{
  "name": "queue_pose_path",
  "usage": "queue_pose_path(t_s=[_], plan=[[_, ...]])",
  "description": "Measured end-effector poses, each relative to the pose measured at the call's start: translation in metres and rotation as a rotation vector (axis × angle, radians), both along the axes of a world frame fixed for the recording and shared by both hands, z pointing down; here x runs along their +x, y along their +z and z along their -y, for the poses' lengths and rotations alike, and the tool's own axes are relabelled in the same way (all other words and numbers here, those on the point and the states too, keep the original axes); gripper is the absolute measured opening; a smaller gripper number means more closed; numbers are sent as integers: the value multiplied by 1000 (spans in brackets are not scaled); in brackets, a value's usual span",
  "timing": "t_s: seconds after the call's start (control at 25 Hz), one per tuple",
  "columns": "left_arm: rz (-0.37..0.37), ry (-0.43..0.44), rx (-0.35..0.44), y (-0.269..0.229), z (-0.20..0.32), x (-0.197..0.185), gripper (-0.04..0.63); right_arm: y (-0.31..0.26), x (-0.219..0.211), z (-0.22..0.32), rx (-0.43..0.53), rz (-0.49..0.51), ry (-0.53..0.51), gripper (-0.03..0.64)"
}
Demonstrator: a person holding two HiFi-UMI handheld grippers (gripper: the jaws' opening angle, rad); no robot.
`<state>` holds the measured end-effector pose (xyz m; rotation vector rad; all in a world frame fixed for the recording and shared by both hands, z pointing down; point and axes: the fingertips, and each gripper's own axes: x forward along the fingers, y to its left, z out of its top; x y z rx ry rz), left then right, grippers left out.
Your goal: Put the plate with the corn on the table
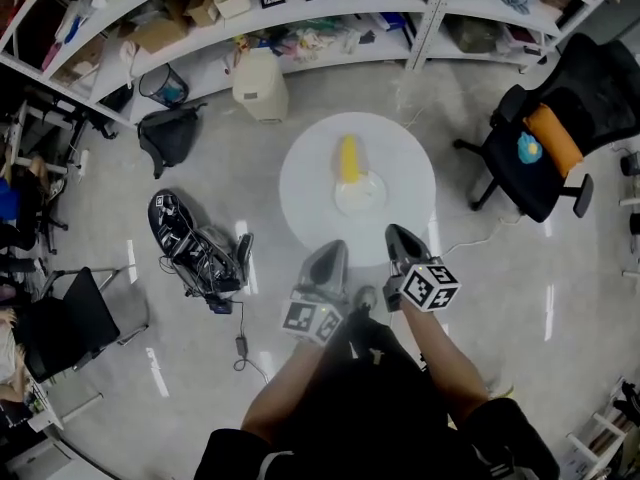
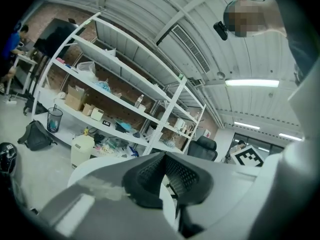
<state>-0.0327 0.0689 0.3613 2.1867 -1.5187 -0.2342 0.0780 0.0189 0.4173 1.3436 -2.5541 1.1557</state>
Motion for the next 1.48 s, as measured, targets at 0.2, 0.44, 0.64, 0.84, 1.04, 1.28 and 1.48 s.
queue_pose_path(t_s=[0.2, 0.44, 0.64, 0.84, 1.04, 1.28, 1.48], plan=[[6, -16, 28, -20, -16, 2, 5, -28, -2, -14, 100, -91, -28, 9], [25, -10, 53, -40, -26, 7, 5, -61, -3, -29, 197, -152, -52, 9], [5, -16, 60, -57, -27, 3, 5, -80, -7, -35, 259, -176, -50, 9], [45, 0, 93, -57, -21, -4, 5, -93, -13, -30, 285, -174, -50, 9], [54, 5, 106, -66, -15, -4, 5, -99, -12, -27, 294, -175, -50, 9], [60, 6, 112, -73, -5, -10, 5, -109, -22, -19, 316, -175, -51, 9], [74, 12, 116, -71, -3, -16, 5, -110, -30, -21, 326, -179, -62, 8]])
